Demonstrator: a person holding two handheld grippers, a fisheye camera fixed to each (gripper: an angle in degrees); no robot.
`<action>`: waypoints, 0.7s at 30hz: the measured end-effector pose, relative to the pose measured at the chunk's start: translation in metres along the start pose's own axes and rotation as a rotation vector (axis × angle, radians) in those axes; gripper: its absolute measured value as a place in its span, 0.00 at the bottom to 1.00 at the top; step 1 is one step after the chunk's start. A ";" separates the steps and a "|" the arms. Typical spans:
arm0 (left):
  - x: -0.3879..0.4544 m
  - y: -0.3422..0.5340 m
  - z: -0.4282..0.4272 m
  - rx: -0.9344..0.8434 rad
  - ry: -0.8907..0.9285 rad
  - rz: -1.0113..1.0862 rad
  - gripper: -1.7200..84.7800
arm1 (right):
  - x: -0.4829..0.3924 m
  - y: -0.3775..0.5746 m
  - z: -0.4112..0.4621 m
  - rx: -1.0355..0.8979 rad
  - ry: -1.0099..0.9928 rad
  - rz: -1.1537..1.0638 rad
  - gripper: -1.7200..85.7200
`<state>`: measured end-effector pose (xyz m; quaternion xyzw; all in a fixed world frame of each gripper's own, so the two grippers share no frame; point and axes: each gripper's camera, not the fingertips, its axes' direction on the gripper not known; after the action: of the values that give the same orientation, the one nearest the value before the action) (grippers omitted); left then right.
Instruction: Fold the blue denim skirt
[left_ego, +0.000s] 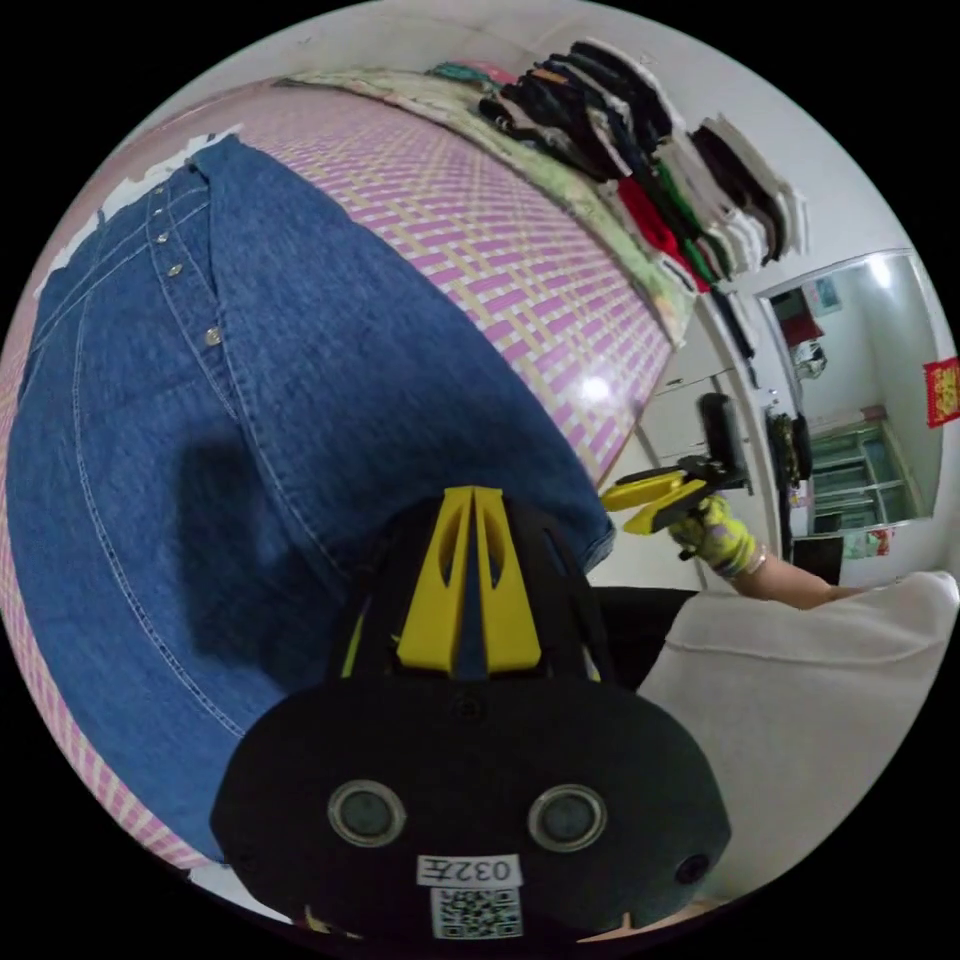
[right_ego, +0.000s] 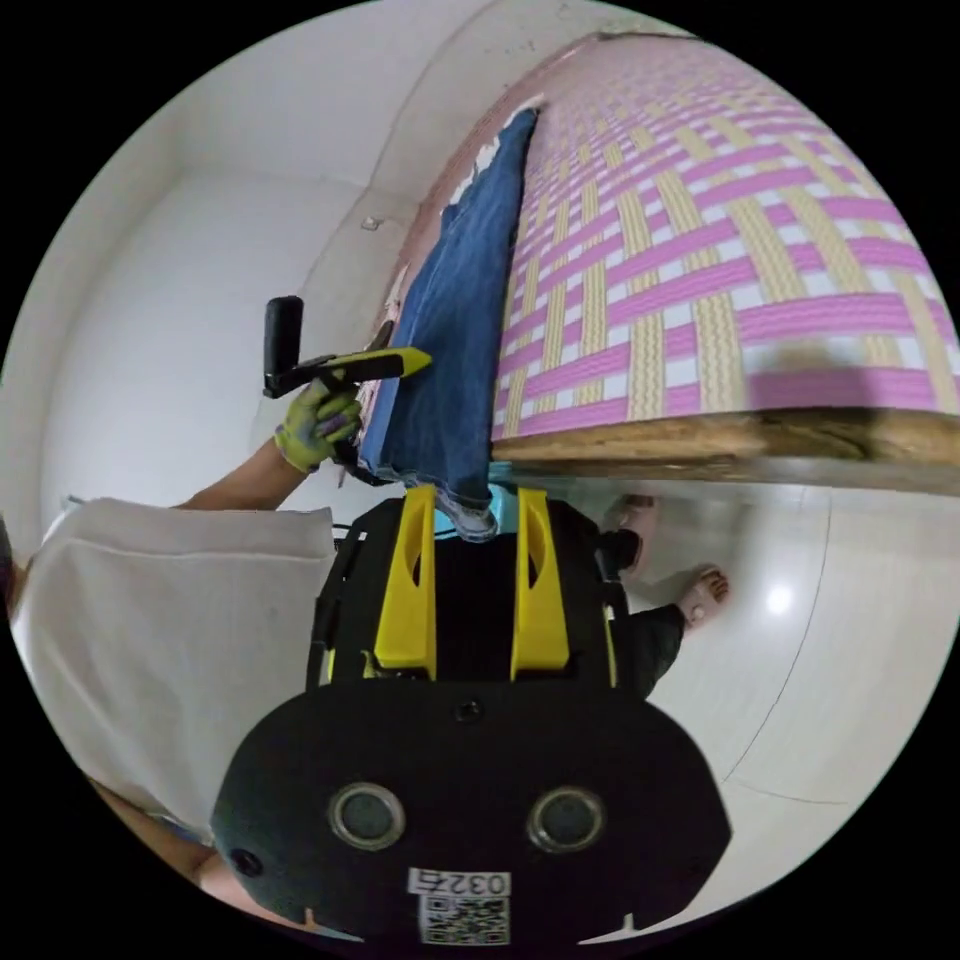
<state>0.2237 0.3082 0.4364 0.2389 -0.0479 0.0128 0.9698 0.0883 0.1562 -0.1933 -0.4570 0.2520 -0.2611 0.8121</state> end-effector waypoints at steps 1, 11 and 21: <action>-0.002 0.016 -0.008 0.043 0.022 -0.009 0.01 | 0.007 -0.008 0.008 -0.048 -0.025 0.012 0.15; -0.050 0.170 -0.011 0.024 -0.053 -0.153 0.01 | -0.018 -0.031 0.009 -0.132 -0.074 -0.134 0.03; -0.130 0.312 -0.039 0.228 0.127 -0.370 0.01 | -0.028 -0.016 -0.007 -0.153 0.175 -0.047 0.01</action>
<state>0.0833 0.6024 0.5334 0.3503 0.0595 -0.1447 0.9235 0.0604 0.1627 -0.1773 -0.4987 0.3303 -0.2991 0.7434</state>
